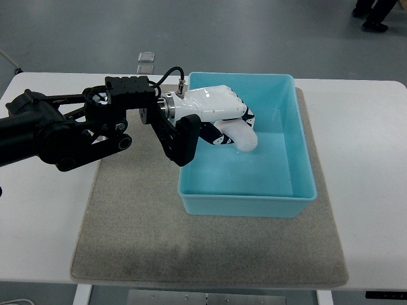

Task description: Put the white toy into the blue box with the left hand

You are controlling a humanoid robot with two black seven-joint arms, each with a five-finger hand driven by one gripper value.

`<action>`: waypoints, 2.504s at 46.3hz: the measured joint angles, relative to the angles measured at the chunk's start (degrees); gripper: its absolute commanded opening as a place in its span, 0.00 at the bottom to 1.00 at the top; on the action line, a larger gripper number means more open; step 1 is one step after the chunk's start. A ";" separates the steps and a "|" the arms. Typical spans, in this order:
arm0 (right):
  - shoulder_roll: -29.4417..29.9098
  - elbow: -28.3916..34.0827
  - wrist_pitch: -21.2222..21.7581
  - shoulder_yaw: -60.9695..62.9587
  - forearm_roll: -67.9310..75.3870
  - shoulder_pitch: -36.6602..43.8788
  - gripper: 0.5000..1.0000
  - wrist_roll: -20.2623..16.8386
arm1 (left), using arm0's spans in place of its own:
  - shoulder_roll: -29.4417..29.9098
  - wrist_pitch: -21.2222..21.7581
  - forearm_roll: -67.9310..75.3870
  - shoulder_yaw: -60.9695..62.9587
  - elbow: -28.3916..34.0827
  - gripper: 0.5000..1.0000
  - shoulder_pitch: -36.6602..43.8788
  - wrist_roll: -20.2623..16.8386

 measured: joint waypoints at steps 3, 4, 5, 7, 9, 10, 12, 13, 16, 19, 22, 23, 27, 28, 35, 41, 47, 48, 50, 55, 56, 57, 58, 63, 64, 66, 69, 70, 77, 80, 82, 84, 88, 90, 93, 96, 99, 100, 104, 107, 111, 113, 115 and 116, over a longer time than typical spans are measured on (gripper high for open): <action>0.00 0.00 0.00 0.00 0.00 -0.01 0.87 0.00 | -0.02 0.00 -0.21 0.00 0.00 0.69 0.00 0.08; 0.00 0.00 0.00 0.00 0.00 -0.01 0.87 0.00 | -0.02 0.00 -0.39 0.00 0.00 0.76 0.00 0.09; 0.00 0.00 0.00 0.00 0.00 -0.01 0.87 0.00 | -0.02 0.01 -0.62 -0.03 0.00 0.81 0.00 0.09; 0.00 0.00 0.00 0.00 0.00 -0.01 0.87 0.00 | -0.03 0.07 -0.94 -0.25 0.00 0.92 -0.04 0.07; 0.00 0.00 0.00 0.00 0.00 -0.01 0.87 0.00 | -0.03 0.10 -1.06 -0.47 -0.03 0.98 -0.12 0.06; 0.00 0.00 0.00 0.00 0.00 -0.01 0.87 0.00 | -0.03 0.14 -1.16 -0.55 -0.05 0.98 -0.14 0.04; 0.00 0.00 0.00 0.00 0.00 -0.01 0.87 0.00 | 0.00 0.14 -1.38 -0.58 -0.07 0.99 -0.14 0.03; 0.00 0.00 0.00 0.00 0.00 -0.01 0.87 0.00 | 0.03 0.14 -1.54 -0.58 -0.07 0.99 -0.14 0.02; 0.00 0.00 0.00 0.00 0.00 -0.01 0.87 0.00 | 0.22 0.07 -1.99 -0.63 -0.16 0.99 -0.18 0.02; 0.00 0.00 0.00 0.00 0.00 -0.01 0.87 0.00 | 0.56 0.00 -3.01 -0.69 -0.14 0.99 -0.25 0.03; 0.00 0.00 0.00 0.00 0.00 -0.01 0.87 0.00 | 0.75 -0.01 -5.12 -0.80 -0.12 0.99 -0.36 0.04; 0.00 0.00 0.00 0.00 0.00 -0.01 0.87 0.00 | 0.82 -0.02 -6.22 -0.85 -0.11 0.99 -0.45 0.04; 0.00 0.00 0.00 0.00 0.00 -0.01 0.87 0.00 | 0.97 -0.02 -11.63 -1.13 0.04 0.99 -0.72 0.04; 0.00 0.00 0.00 0.00 0.00 -0.01 0.87 0.00 | 1.03 -0.02 -13.14 -1.20 0.12 0.99 -0.75 0.04; 0.00 0.00 0.00 0.00 0.00 -0.01 0.87 -0.02 | 2.21 -0.02 -25.45 -2.06 0.41 0.99 -1.17 0.02; 0.00 0.00 0.00 0.00 0.00 -0.01 0.87 -0.02 | 3.68 -0.27 -33.35 -2.96 0.46 1.00 -1.69 0.05; 0.00 0.00 0.00 0.00 0.00 0.00 0.87 -0.02 | 4.33 -0.59 -41.83 -3.57 1.22 1.00 -1.84 0.10; 0.00 0.00 0.00 0.00 0.00 0.00 0.87 -0.02 | 4.42 -0.61 -42.90 -3.60 1.27 1.00 -1.83 0.10; 0.00 0.00 0.00 0.00 0.00 -0.01 0.87 -0.02 | 4.94 -0.78 -46.10 -3.74 1.29 1.00 -1.83 0.11; 0.00 0.00 0.00 0.00 0.00 -0.01 0.87 -0.02 | 6.69 -1.53 -53.49 -4.38 1.90 1.00 -1.81 0.11; 0.00 0.00 0.00 0.00 0.00 -0.01 0.87 -0.03 | 6.95 -1.92 -54.77 -4.51 2.19 1.00 -1.79 0.11; 0.00 0.00 0.00 0.00 0.00 -0.01 0.87 -0.02 | 7.22 -2.54 -56.19 -4.63 2.63 1.00 -1.78 0.11; 0.00 0.00 0.00 0.00 0.00 -0.01 0.87 -0.02 | 7.41 -3.24 -57.41 -4.75 3.08 1.00 -1.77 0.11; 0.00 0.00 0.00 0.00 -0.01 -0.01 0.87 -0.02 | 7.86 -8.26 -64.34 -5.48 6.63 1.00 -1.48 0.11; 0.00 0.00 0.00 0.00 0.00 0.00 0.87 -0.02 | 7.87 -9.59 -66.10 -5.91 7.79 1.00 -1.34 0.11; 0.00 0.00 0.00 0.00 0.00 -0.01 0.87 -0.02 | 7.88 -11.81 -69.31 -6.69 9.89 1.00 -1.10 0.11; 0.00 0.00 0.00 0.00 0.00 -0.01 0.87 -0.02 | 7.89 -16.11 -73.92 -7.49 13.79 1.00 -0.98 0.16; 0.00 0.00 0.00 0.00 0.00 -0.01 0.87 -0.01 | 7.90 -17.62 -75.41 -7.58 15.02 1.00 -0.97 0.18; 0.00 0.00 0.00 0.00 0.00 0.00 0.87 0.00 | 7.89 -26.69 -84.96 -7.72 21.53 1.00 -0.93 0.43; 0.00 0.00 0.00 0.00 0.00 -0.01 0.87 0.00 | 7.89 -28.33 -88.13 -7.70 22.76 1.00 -0.77 0.83; 0.00 0.00 0.00 0.00 0.00 -0.01 0.87 0.00 | 7.89 -28.79 -90.50 -7.70 23.10 1.00 -0.60 1.25; 0.00 0.00 0.00 0.00 0.00 -0.01 0.87 0.00 | 7.93 -29.04 -92.50 -7.72 23.18 1.00 -0.10 1.93; 0.00 0.00 0.00 0.00 0.00 -0.01 0.87 0.00 | 7.99 -29.98 -98.00 -7.77 23.15 1.00 1.16 4.30; 0.00 0.00 0.00 0.00 0.00 -0.01 0.87 0.00 | 8.07 -30.60 -101.01 -7.77 23.19 1.00 1.54 6.06; 0.00 0.00 0.00 0.00 0.00 -0.01 0.87 0.00 | 8.37 -31.18 -104.67 -7.82 23.27 1.00 2.27 8.01; 0.00 0.00 0.00 0.00 0.00 -0.01 0.87 0.00 | 8.41 -31.47 -106.75 -7.86 23.35 1.00 3.12 9.17; 0.00 0.00 0.00 0.00 0.00 -0.01 0.87 0.00 | 8.49 -31.93 -107.68 -7.90 23.32 1.00 3.73 9.48; 0.00 0.00 0.00 0.00 0.00 -0.01 0.87 0.00 | 8.51 -32.21 -107.89 -7.94 23.32 1.00 3.92 9.54; 0.00 0.00 0.00 0.00 0.00 -0.01 0.87 0.00 | 8.55 -33.44 -109.92 -8.52 23.16 1.00 5.06 9.95; 0.00 0.00 0.00 0.00 0.00 -0.01 0.87 0.00 | 9.06 -33.97 -112.03 -9.03 22.74 1.00 5.92 11.47; 0.00 0.00 0.00 0.00 0.00 0.01 0.87 0.00 | 9.57 -34.04 -113.92 -10.01 23.03 1.00 6.49 14.49; 0.00 0.00 0.00 0.00 0.00 -0.01 0.87 0.00 | 9.63 -34.04 -114.67 -10.77 23.30 1.00 6.91 15.62; 0.00 0.00 0.01 0.00 0.00 -0.01 0.87 0.00 | 9.67 -34.01 -115.39 -11.78 23.62 1.00 7.57 16.63; 0.00 0.00 0.00 0.00 0.00 0.00 0.87 0.00 | 9.69 -33.99 -115.80 -12.31 23.78 1.00 7.86 16.89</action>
